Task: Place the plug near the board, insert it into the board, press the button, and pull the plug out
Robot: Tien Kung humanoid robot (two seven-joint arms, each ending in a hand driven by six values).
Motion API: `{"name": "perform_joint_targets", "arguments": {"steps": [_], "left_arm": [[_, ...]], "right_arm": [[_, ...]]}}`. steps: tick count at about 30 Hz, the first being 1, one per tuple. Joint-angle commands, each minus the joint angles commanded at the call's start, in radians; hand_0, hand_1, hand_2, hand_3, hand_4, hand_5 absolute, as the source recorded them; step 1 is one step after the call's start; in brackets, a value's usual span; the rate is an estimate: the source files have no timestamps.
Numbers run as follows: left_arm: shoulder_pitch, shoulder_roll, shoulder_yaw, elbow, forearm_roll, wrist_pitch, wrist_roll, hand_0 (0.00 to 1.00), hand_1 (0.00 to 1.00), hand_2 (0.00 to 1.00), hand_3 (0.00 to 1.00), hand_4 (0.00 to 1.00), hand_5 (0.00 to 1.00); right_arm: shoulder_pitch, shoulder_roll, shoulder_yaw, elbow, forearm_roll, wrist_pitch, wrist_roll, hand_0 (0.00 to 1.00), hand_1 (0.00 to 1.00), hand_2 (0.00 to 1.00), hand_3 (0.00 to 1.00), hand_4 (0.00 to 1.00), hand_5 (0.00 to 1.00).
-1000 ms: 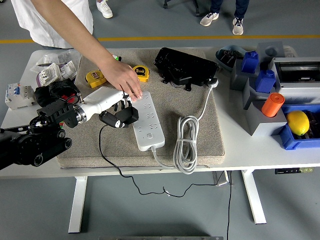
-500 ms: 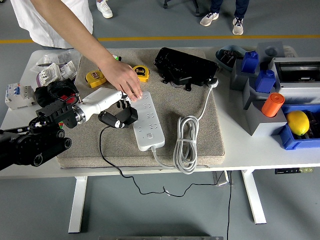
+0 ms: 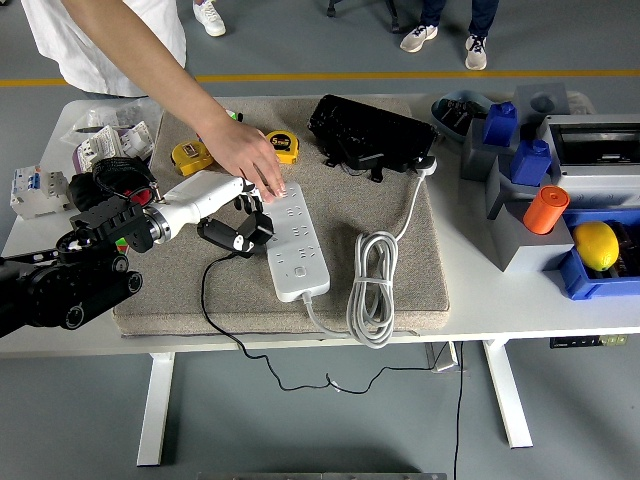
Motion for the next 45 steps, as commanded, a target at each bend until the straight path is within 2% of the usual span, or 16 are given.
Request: {"name": "perform_joint_targets", "arguments": {"steps": [1, 2, 8, 15, 19, 20, 22, 24, 25, 26, 31, 32, 36, 38, 45], "left_arm": [[0.004, 0.003, -0.014, -0.008, 0.000, -0.003, -0.001, 0.539, 0.570, 0.562, 0.603, 0.998, 0.453], [0.008, 0.007, -0.027, -0.016, 0.002, -0.005, 0.000, 0.560, 0.582, 0.601, 0.647, 0.998, 0.617], [0.011, 0.015, -0.043, -0.052, 0.010, -0.017, 0.005, 0.557, 0.582, 0.603, 0.646, 0.998, 0.623], [0.041, 0.031, -0.085, -0.100, 0.022, -0.014, -0.001, 0.530, 0.583, 0.604, 0.644, 0.998, 0.628], [0.088, 0.057, -0.156, -0.157, 0.024, 0.015, -0.019, 0.530, 0.583, 0.604, 0.644, 0.998, 0.628], [0.099, 0.062, -0.174, -0.170, 0.024, 0.020, -0.022, 0.514, 0.601, 0.618, 0.646, 0.998, 0.725], [0.120, 0.071, -0.205, -0.192, 0.023, 0.032, -0.029, 0.514, 0.601, 0.618, 0.646, 0.998, 0.725], [0.160, 0.085, -0.258, -0.233, 0.020, 0.046, -0.033, 0.514, 0.601, 0.618, 0.646, 0.998, 0.725], [0.174, 0.088, -0.277, -0.247, 0.024, 0.047, -0.028, 0.514, 0.601, 0.618, 0.646, 0.998, 0.725], [0.192, 0.093, -0.298, -0.264, 0.032, 0.046, -0.018, 0.681, 0.701, 0.707, 0.705, 0.998, 0.808], [0.259, 0.101, -0.356, -0.315, 0.057, 0.027, 0.042, 0.681, 0.701, 0.707, 0.705, 0.998, 0.808], [0.270, 0.102, -0.365, -0.321, 0.063, 0.024, 0.053, 0.730, 0.747, 0.751, 0.748, 0.998, 0.898], [0.321, 0.102, -0.402, -0.352, 0.084, 0.010, 0.096, 0.730, 0.747, 0.751, 0.748, 0.998, 0.898], [0.339, 0.099, -0.413, -0.360, 0.096, 0.004, 0.111, 0.737, 0.757, 0.759, 0.750, 0.992, 0.934], [0.362, 0.101, -0.414, -0.374, 0.104, -0.007, 0.139, 0.738, 0.758, 0.758, 0.749, 0.996, 0.944]], "right_arm": [[-0.001, 0.000, 0.000, 0.000, 0.000, 0.000, 0.000, 0.697, 0.700, 0.677, 0.574, 0.998, 0.524], [-0.002, 0.000, 0.000, 0.000, 0.000, 0.000, 0.000, 0.697, 0.700, 0.677, 0.574, 0.998, 0.524], [-0.004, 0.001, 0.005, -0.001, 0.000, 0.000, 0.000, 0.696, 0.700, 0.678, 0.574, 0.998, 0.524], [-0.003, 0.002, 0.007, 0.000, -0.002, 0.000, 0.000, 0.696, 0.700, 0.677, 0.574, 0.998, 0.524], [-0.006, 0.004, 0.008, -0.001, -0.001, -0.001, 0.001, 0.696, 0.700, 0.677, 0.574, 0.998, 0.524], [-0.006, 0.004, 0.008, -0.001, -0.001, -0.001, 0.001, 0.696, 0.700, 0.677, 0.574, 0.998, 0.524], [-0.008, 0.005, 0.009, -0.001, -0.001, -0.001, 0.001, 0.696, 0.700, 0.677, 0.574, 0.998, 0.524], [-0.010, 0.005, 0.009, -0.001, -0.002, -0.001, 0.002, 0.696, 0.700, 0.677, 0.574, 0.998, 0.524], [-0.010, 0.005, 0.009, 0.000, -0.003, -0.001, 0.002, 0.696, 0.700, 0.677, 0.574, 0.998, 0.524], [-0.010, 0.005, 0.011, 0.000, -0.004, -0.002, 0.003, 0.697, 0.700, 0.677, 0.574, 0.998, 0.523], [-0.010, 0.006, 0.016, 0.000, -0.005, -0.002, 0.005, 0.697, 0.700, 0.677, 0.574, 0.998, 0.523], [-0.010, 0.006, 0.017, 0.000, -0.005, -0.003, 0.006, 0.697, 0.700, 0.677, 0.573, 0.998, 0.522], [-0.012, 0.007, 0.018, 0.000, -0.005, -0.003, 0.007, 0.697, 0.700, 0.677, 0.573, 0.998, 0.522], [-0.013, 0.007, 0.017, -0.001, -0.004, -0.003, 0.007, 0.697, 0.699, 0.676, 0.573, 0.998, 0.522], [-0.014, 0.008, 0.017, 0.000, -0.006, -0.004, 0.008, 0.697, 0.699, 0.676, 0.574, 0.998, 0.522]]}}
